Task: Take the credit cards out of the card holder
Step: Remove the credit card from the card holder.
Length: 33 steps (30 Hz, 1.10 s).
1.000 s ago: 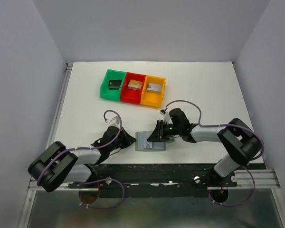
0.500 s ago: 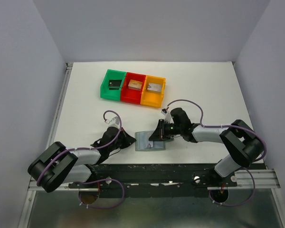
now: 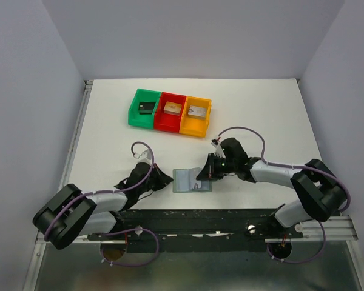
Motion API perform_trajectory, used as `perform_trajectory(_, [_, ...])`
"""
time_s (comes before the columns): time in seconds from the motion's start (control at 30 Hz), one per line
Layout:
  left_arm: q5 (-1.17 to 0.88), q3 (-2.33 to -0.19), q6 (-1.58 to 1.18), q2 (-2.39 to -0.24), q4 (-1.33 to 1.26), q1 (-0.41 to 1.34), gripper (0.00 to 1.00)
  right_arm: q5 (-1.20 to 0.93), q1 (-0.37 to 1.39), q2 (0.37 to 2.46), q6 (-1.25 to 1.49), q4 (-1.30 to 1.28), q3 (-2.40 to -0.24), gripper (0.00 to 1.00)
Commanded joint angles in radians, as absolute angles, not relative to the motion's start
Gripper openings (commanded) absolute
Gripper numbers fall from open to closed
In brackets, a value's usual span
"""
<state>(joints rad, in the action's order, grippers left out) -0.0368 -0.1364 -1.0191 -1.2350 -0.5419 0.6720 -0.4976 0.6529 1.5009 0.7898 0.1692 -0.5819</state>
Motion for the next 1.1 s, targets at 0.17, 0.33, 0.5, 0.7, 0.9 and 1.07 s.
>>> perform_trajectory(0.17, [-0.034,-0.144,-0.908,-1.068,-0.230,0.678,0.20,-0.345,0.646,1.362,0.635,-0.115,-0.618,0.00])
perform_trajectory(0.33, [-0.023,-0.234,-0.876,-0.915,-0.080,0.676,0.74,-0.302,0.646,1.270,0.531,-0.268,-0.701,0.00])
perform_trajectory(0.5, [-0.098,-0.299,-0.781,-0.700,-0.044,0.664,0.91,-0.585,0.652,1.178,0.324,-0.353,-0.788,0.00])
perform_trajectory(0.7, [-0.434,-0.321,-0.652,-0.548,-0.231,0.643,0.91,-0.743,0.738,1.154,0.109,-0.647,-0.943,0.00])
perform_trajectory(0.9, [-0.707,-0.396,-0.646,-0.587,-0.307,0.641,0.88,-0.730,0.848,1.170,0.048,-0.803,-1.055,0.00])
perform_trajectory(1.07, [-0.854,-0.436,-0.641,-0.658,-0.299,0.641,0.84,-0.693,0.908,1.181,0.038,-0.864,-1.120,0.00])
